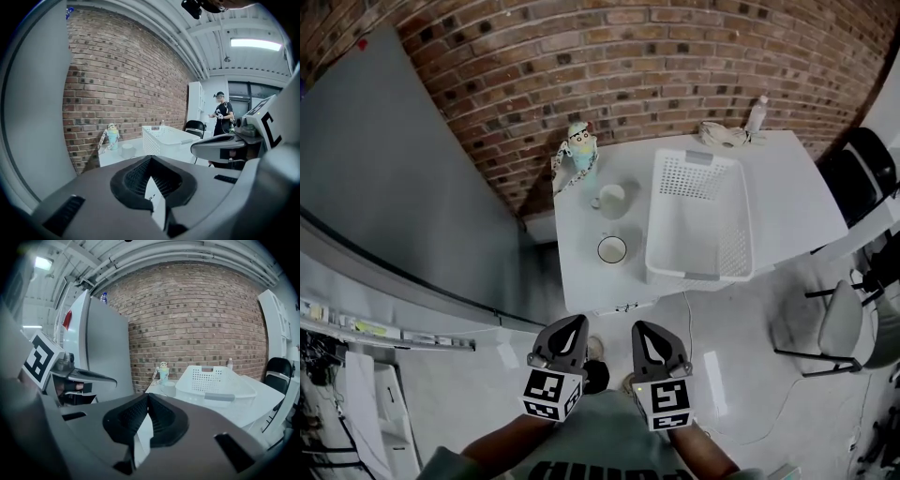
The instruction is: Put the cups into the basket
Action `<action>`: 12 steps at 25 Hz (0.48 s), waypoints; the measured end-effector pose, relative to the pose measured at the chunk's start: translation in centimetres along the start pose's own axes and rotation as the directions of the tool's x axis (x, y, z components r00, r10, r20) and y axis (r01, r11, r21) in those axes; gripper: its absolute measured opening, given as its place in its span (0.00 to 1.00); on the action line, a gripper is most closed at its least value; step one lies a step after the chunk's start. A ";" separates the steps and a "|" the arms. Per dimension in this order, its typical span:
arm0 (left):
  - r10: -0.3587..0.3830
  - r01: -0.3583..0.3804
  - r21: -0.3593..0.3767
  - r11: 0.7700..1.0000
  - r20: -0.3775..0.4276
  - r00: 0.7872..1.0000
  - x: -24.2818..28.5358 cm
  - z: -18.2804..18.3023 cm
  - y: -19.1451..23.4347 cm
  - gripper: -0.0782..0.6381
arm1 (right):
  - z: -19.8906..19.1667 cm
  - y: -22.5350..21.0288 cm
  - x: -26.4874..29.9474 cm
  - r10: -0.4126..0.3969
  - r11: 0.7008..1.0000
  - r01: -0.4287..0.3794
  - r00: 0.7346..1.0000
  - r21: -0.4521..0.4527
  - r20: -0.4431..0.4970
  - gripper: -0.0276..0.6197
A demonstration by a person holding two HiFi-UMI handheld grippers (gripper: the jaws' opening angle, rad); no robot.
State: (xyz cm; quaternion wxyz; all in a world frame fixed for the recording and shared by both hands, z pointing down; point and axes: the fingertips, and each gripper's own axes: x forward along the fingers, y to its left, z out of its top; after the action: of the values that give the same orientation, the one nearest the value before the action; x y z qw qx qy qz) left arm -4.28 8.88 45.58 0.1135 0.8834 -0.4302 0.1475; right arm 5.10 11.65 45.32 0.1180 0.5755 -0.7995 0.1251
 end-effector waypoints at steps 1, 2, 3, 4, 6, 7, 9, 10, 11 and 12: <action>-0.003 0.003 0.003 1.000 -0.002 1.000 0.5 0.0 0.4 0.12 | 0.0 -0.1 0.5 -0.003 1.000 0.003 1.000 0.003 -0.004 0.06; -0.006 0.006 0.007 1.000 -0.004 1.000 1.0 0.1 0.9 0.12 | 0.0 -0.1 1.1 -0.007 1.000 0.007 1.000 0.007 -0.010 0.06; -0.010 0.010 0.013 1.000 -0.005 1.000 1.5 0.2 1.3 0.12 | 0.0 -0.2 1.7 -0.011 1.000 0.011 1.000 0.010 -0.017 0.06; -0.016 0.016 0.018 1.000 -0.007 1.000 2.0 0.3 1.8 0.12 | 0.1 -0.3 2.5 -0.019 1.000 0.019 1.000 0.011 -0.022 0.06; -0.030 0.030 0.023 0.999 -0.014 0.999 3.1 0.4 3.0 0.12 | 0.2 -0.5 4.1 -0.038 0.999 0.039 0.999 0.013 -0.032 0.06; -0.037 0.037 0.025 0.999 -0.017 0.999 3.6 0.4 3.5 0.12 | 0.2 -0.5 4.9 -0.047 0.999 0.047 0.998 0.015 -0.039 0.06; -0.049 0.050 0.026 0.998 -0.028 0.998 4.5 0.2 4.6 0.12 | 0.0 -0.5 6.5 -0.054 0.998 0.055 0.997 0.026 -0.054 0.06; -0.053 0.054 0.027 0.998 -0.033 0.998 5.0 0.1 5.1 0.12 | -0.1 -0.6 7.2 -0.057 0.998 0.059 0.997 0.031 -0.061 0.06; -0.057 0.058 0.027 0.998 -0.037 0.998 5.5 0.0 5.7 0.12 | -0.3 -0.6 7.9 -0.062 0.997 0.064 0.996 0.034 -0.068 0.06; -0.060 0.062 0.029 0.998 -0.038 0.997 6.0 0.0 6.2 0.12 | -0.4 -0.7 8.6 -0.070 0.997 0.072 0.995 0.036 -0.074 0.07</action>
State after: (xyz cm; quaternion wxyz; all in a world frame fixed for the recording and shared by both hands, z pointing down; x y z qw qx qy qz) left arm -5.68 0.79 48.21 0.1128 0.8948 -0.3985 0.1669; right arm 3.11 3.90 48.58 0.1402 0.6008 -0.7712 0.1572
